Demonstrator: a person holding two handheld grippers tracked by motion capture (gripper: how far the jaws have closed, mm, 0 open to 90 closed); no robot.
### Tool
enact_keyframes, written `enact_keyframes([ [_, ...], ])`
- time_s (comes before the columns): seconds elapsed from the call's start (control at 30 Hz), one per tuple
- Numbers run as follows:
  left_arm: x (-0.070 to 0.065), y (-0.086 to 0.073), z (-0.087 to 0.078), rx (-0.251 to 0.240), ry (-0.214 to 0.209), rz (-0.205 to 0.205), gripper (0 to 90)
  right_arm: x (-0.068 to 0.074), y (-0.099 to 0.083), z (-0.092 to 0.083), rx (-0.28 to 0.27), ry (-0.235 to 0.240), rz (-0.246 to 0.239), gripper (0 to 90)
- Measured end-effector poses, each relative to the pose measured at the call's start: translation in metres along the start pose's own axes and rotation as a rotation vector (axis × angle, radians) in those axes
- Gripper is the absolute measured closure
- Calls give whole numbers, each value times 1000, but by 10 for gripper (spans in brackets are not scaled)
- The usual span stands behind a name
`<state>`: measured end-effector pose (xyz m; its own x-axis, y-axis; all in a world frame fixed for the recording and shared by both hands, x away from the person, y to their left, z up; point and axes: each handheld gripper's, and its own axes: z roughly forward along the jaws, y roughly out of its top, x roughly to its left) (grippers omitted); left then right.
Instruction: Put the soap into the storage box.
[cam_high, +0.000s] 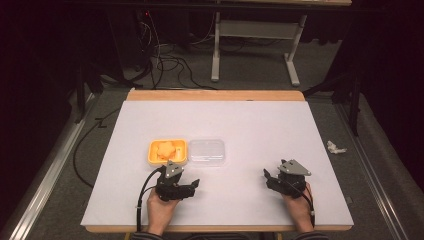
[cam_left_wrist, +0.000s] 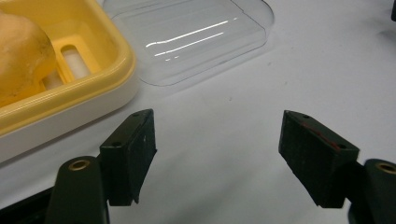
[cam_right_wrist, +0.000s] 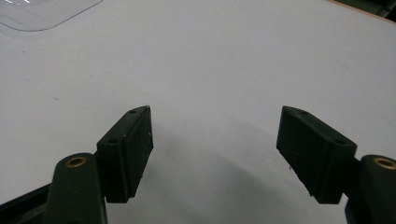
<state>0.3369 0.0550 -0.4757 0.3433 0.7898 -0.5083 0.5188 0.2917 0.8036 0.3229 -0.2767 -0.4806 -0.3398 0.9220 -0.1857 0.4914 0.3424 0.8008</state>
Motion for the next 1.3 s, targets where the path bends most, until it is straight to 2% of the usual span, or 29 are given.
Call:
enact_keyframes([
  [0.2, 3, -3, 1, 5, 8, 5, 279, 0, 0, 0, 0, 0, 2, 275],
  [0.5, 7, -8, 2, -1, 12, -20, 279, 0, 0, 0, 3, 0, 1, 275],
  [0.57, 8, -9, 2, 2, 16, -8, 279, 1, 0, 0, 2, -1, 1, 275],
  [0.67, 8, -10, 3, -9, 18, -16, 279, 1, 0, 0, 3, -2, 0, 275],
  [0.73, 9, -11, 3, -8, 22, -7, 280, 1, 0, 0, 3, -2, 0, 275],
  [1.2, 11, -11, 0, -64, 22, -15, 266, 1, 0, 0, 5, -2, -1, 275],
  [1.3, 10, -12, 0, -72, 26, -3, 242, 1, 0, -1, 2, -4, 4, 276],
])
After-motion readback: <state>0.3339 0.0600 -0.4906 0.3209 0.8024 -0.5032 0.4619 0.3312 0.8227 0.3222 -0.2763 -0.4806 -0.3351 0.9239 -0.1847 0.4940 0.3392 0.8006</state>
